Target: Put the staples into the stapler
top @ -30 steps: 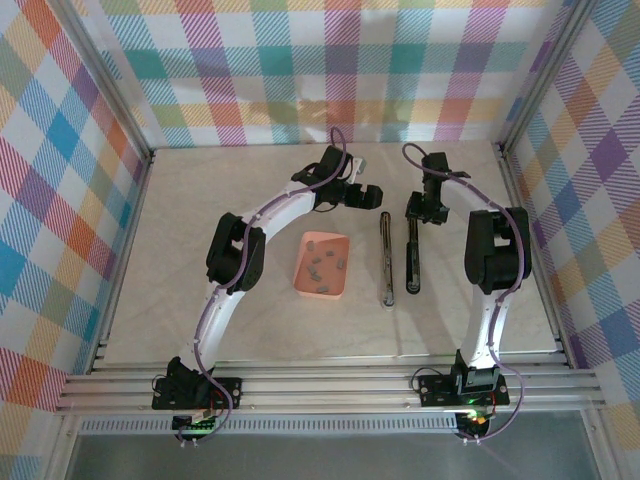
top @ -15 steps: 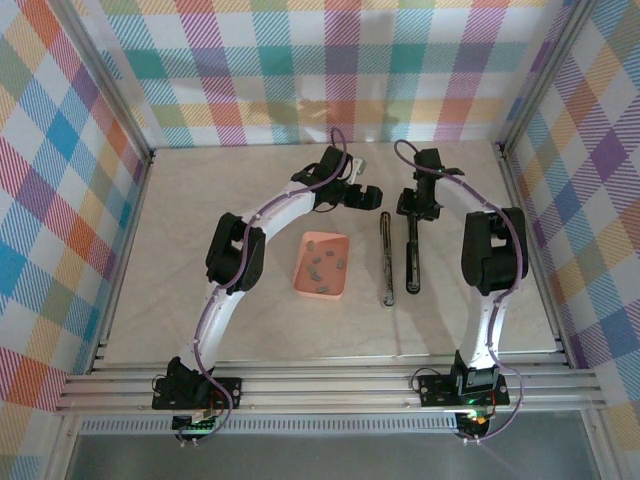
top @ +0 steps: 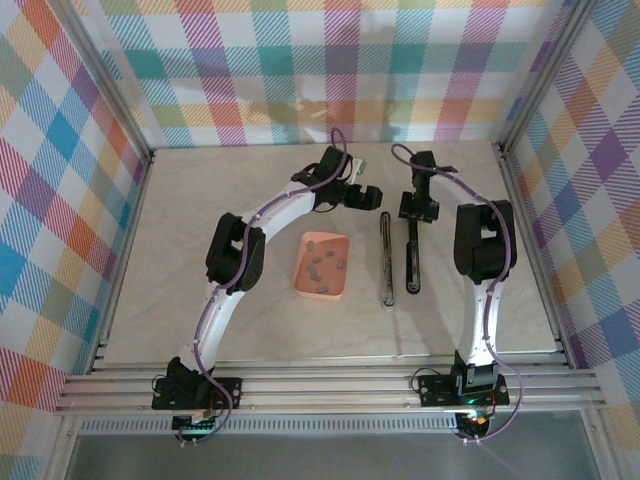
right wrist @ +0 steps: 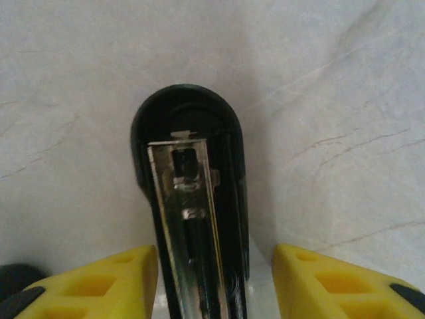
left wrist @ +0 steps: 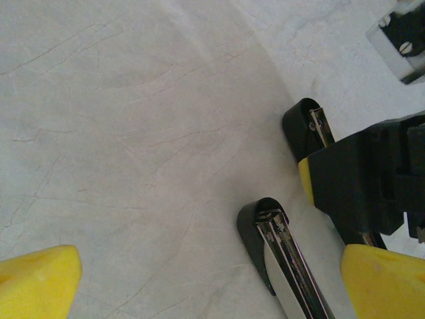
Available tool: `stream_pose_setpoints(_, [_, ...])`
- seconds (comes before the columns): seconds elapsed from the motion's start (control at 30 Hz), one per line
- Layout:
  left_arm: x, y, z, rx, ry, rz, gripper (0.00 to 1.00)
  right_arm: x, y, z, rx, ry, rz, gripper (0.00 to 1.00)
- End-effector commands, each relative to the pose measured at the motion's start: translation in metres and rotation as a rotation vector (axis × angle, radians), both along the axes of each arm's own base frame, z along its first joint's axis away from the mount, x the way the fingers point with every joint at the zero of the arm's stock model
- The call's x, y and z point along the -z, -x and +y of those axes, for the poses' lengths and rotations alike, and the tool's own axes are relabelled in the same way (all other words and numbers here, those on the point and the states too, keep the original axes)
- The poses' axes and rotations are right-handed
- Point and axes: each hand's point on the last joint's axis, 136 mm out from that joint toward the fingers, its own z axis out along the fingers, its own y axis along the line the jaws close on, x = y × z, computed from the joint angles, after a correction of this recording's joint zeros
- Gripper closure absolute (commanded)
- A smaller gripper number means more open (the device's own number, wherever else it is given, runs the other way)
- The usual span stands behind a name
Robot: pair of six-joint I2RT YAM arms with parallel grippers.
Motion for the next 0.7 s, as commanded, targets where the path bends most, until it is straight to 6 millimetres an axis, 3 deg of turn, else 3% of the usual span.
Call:
stream_pose_setpoints(0.0, [-0.031, -0.002, 0.003, 0.001, 0.01, -0.051, 0.0, -0.003, -0.004, -0.002, -0.013, 0.011, -0.002, 0.63])
stream_pose_setpoints(0.27, [-0.034, 0.0, 0.002, -0.002, 0.016, -0.05, 0.0, -0.01, 0.004, -0.002, -0.013, 0.0, -0.039, 0.76])
stream_pose_setpoints(0.67, [-0.039, 0.002, 0.002, -0.024, 0.047, -0.042, 0.0, -0.042, 0.01, 0.0, -0.058, -0.014, -0.194, 0.81])
